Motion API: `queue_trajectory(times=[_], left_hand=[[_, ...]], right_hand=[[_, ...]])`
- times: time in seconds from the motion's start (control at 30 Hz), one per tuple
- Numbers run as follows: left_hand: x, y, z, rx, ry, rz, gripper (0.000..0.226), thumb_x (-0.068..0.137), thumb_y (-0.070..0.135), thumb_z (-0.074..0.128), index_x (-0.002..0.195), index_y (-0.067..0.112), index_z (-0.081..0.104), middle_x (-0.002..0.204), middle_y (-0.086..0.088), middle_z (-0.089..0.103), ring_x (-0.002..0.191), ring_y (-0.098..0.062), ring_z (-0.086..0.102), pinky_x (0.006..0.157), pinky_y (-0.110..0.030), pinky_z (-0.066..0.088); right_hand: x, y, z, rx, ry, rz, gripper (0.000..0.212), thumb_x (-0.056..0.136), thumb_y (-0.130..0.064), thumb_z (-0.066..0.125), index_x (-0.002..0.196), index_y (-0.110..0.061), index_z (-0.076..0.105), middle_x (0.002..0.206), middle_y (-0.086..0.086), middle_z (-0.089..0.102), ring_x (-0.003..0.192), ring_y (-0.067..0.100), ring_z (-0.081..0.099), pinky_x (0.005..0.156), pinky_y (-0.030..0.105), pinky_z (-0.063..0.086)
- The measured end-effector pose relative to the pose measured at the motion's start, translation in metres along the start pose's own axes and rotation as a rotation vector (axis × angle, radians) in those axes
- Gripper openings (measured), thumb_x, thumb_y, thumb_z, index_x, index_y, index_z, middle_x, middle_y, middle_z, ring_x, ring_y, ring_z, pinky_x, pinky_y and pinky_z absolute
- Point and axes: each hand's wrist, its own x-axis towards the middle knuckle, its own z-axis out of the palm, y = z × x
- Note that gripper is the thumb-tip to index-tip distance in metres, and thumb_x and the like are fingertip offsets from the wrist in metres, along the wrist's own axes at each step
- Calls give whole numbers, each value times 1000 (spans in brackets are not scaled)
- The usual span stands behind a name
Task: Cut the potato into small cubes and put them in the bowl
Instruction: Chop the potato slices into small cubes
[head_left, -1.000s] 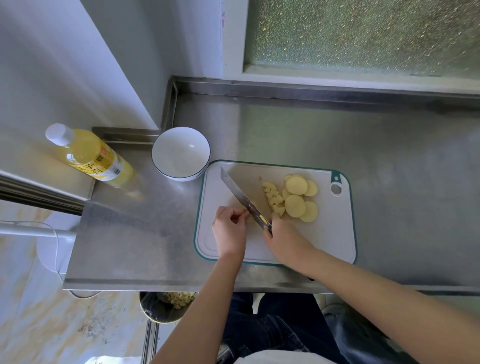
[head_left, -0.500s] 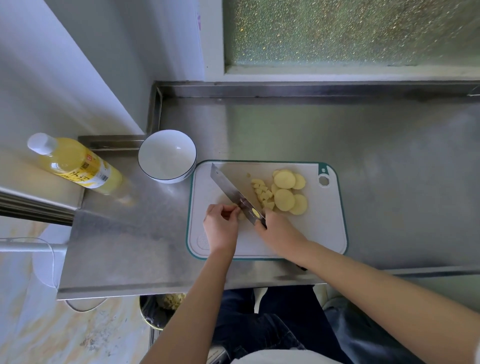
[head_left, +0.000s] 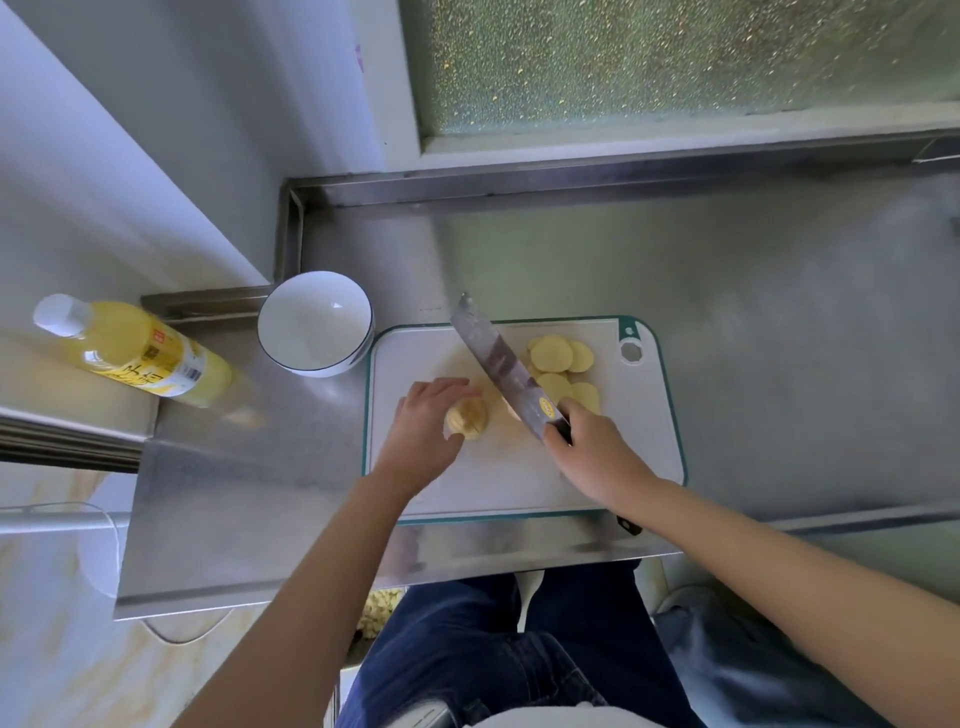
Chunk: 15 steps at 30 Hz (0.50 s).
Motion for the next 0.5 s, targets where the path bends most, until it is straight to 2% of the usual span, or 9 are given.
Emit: queue_trajectory(times=[0.1,0.2,0.33,0.4,0.5], left_hand=[[9,0,-8,200,-186,90,55,79,10,65,129,28,51,137,10,48,120,-19,39,96,-31,31],[16,2,-12,281,-255,133,51,82,14,66,129,27,52,135,8,48,119,-20,39,95,-29,32],[13,7,-9,334,-192,102,42,84,14,64,124,25,57,125,4,53,112,-19,44,89,-29,40],[9,7,-4,299,-148,24,37,85,13,63,121,23,59,122,3,53,111,-18,45,85,-29,44],[6,8,0,185,-94,-120,37,83,15,66,119,17,61,119,-1,53,110,-21,47,88,-34,47]], right_hand=[[0,5,0,18,-5,39,20,94,-20,42,76,-12,41,65,6,48,56,20,42,50,30,28],[1,9,1,33,-2,71,21,93,-21,42,87,-1,47,74,17,55,61,24,45,54,31,30],[2,10,0,23,-14,78,23,94,-22,41,91,0,48,74,14,54,61,23,44,52,31,28],[2,9,1,25,-31,71,24,94,-23,41,90,0,48,73,13,53,61,23,43,52,31,28],[0,8,4,23,-66,56,21,95,-22,40,88,-4,47,69,8,49,58,20,40,52,30,27]])
